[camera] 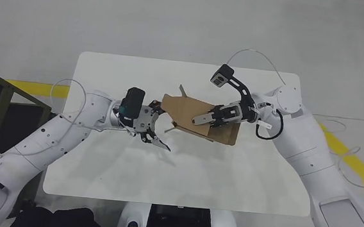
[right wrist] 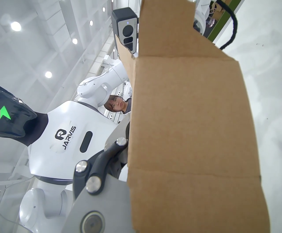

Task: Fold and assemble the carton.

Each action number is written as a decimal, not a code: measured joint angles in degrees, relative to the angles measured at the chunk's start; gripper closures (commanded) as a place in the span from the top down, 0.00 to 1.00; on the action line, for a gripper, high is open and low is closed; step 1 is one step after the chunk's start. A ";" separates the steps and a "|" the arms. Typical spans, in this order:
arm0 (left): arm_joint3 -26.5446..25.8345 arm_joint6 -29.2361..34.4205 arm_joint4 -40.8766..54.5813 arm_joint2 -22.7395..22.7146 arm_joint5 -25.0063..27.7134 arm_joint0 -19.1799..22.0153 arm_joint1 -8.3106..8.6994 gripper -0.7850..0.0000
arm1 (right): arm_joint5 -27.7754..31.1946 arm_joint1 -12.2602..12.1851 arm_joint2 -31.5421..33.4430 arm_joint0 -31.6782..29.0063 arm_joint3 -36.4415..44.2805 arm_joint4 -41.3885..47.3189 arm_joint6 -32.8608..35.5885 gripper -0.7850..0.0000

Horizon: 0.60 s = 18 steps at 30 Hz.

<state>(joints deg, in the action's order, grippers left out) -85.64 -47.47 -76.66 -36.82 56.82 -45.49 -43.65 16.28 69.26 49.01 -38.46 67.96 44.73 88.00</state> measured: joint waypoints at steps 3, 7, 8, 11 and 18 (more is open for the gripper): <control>-0.83 0.53 -0.10 -0.18 0.53 -0.11 -0.06 1.00 | 0.00 0.02 -0.04 0.04 -0.03 0.17 0.00 0.00; -1.06 0.74 0.21 -0.59 0.74 -0.40 -0.12 1.00 | 0.00 0.03 -0.05 0.06 -0.03 0.29 0.00 0.00; -1.04 0.74 0.38 -0.74 0.74 -0.50 -0.15 1.00 | 0.00 0.02 -0.04 0.04 -0.03 0.34 0.00 0.00; -1.05 0.74 0.93 -1.06 0.74 -0.77 -0.23 1.00 | 0.00 0.00 -0.02 -0.01 -0.08 0.40 0.00 0.00; -1.41 1.20 2.28 -1.53 1.20 -1.28 -0.42 1.00 | 0.00 -0.05 -0.05 -0.07 0.00 0.64 0.00 0.00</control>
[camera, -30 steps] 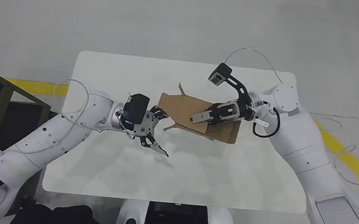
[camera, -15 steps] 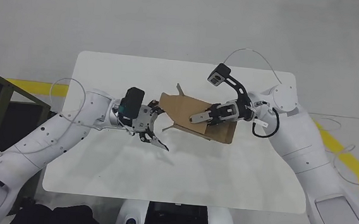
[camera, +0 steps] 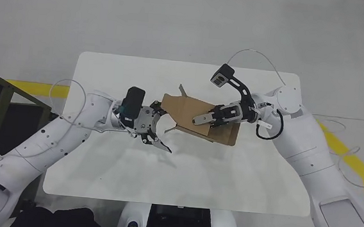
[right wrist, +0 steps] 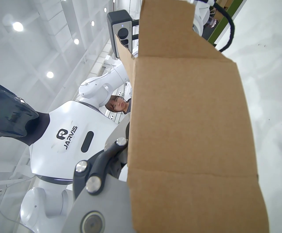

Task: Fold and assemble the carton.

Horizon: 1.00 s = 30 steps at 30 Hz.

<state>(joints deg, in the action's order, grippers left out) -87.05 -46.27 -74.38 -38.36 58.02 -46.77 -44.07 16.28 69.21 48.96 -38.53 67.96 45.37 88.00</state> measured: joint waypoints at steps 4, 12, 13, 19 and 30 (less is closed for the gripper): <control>-0.05 -0.01 0.77 0.23 -0.01 -0.01 -0.13 1.00 | 0.00 0.00 -0.02 0.00 0.03 0.16 0.00 0.00; 0.35 -0.02 3.37 0.43 -0.02 0.08 -0.21 0.94 | 0.00 0.02 0.05 -0.06 -0.06 0.33 0.00 0.00; 0.40 -0.02 3.55 0.43 -0.02 0.10 -0.20 0.92 | 0.00 0.02 0.06 -0.07 -0.03 0.33 0.00 0.00; 0.47 -0.02 4.43 0.47 -0.02 0.08 -0.17 0.63 | 0.00 0.04 -0.06 -0.07 0.03 0.41 0.00 0.00; 1.45 -0.02 5.69 0.94 -0.02 0.29 -0.03 0.56 | 0.00 0.03 -0.15 -0.17 -0.02 0.52 0.00 0.00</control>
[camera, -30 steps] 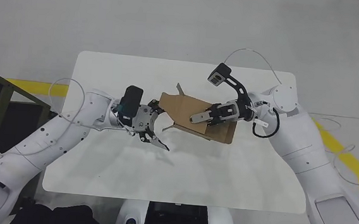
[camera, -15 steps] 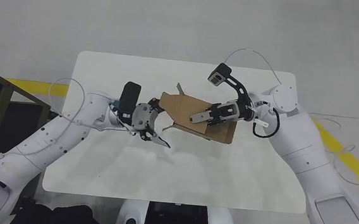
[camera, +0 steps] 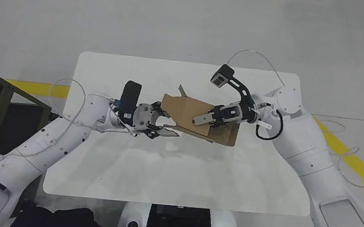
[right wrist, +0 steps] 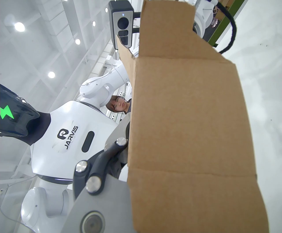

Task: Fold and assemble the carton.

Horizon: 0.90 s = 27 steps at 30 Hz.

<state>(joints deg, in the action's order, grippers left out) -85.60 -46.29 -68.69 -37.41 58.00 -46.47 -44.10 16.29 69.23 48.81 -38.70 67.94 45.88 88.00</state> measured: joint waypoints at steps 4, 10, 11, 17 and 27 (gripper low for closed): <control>0.51 0.00 0.54 -0.28 0.00 -0.25 0.14 0.55 | 0.00 -0.04 0.07 -0.09 0.15 0.01 0.00 0.00; 0.72 0.00 1.91 -0.91 0.00 -0.90 0.42 0.49 | 0.00 -0.11 0.12 -0.25 0.32 0.10 0.00 0.00; 0.73 0.00 2.21 -0.98 0.00 -0.98 0.46 0.47 | 0.00 -0.12 0.13 -0.26 0.37 0.11 0.00 0.00; 0.84 0.00 5.15 -0.61 0.00 -1.19 0.60 0.43 | 0.00 -0.17 0.14 -0.32 0.58 0.08 0.00 0.00; 2.46 0.00 6.25 1.83 0.00 0.66 0.46 0.38 | 0.00 -0.25 0.15 -0.35 0.65 0.34 0.00 0.00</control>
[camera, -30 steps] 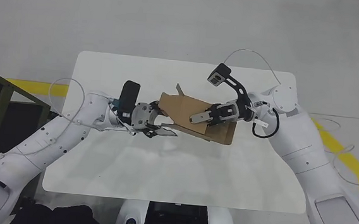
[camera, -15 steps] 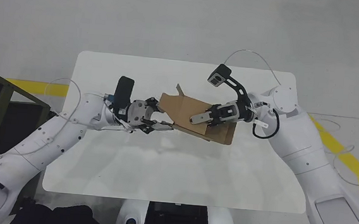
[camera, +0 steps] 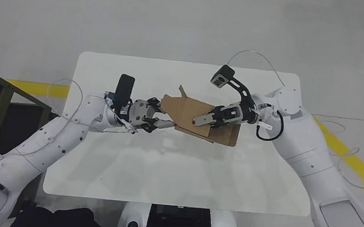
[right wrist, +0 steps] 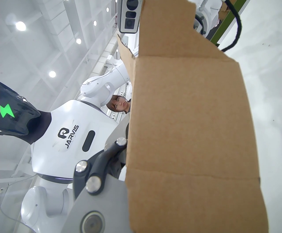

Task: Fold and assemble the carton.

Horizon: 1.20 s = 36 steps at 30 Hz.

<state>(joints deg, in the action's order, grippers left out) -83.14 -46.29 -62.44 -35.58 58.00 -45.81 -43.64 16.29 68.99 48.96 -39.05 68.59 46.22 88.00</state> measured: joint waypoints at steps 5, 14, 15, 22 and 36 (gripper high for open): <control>0.92 0.00 -0.32 0.74 0.00 0.69 -0.29 0.39 | 0.00 -0.01 0.01 -0.02 -0.04 -0.01 0.00 0.00; 1.14 0.01 -2.81 0.49 0.00 1.50 -0.79 0.41 | 0.00 -0.01 -0.14 0.11 -0.09 -0.02 0.00 0.00; 1.12 0.01 -3.17 0.25 0.00 1.44 -0.85 0.41 | 0.00 -0.01 -0.13 0.12 -0.14 0.02 0.00 0.00; 0.78 -0.18 -5.63 -1.78 -0.20 0.49 -1.17 0.44 | 0.00 0.01 -0.02 0.11 -0.14 0.05 0.00 0.00; -2.14 2.28 -7.72 -5.70 -0.45 -2.37 -1.62 0.45 | 0.00 0.09 -0.19 0.28 -0.27 0.07 0.00 0.00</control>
<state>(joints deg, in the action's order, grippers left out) -85.28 -44.01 -70.16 -41.28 57.55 -48.18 -45.26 16.29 69.08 48.77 -38.77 68.31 46.30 88.00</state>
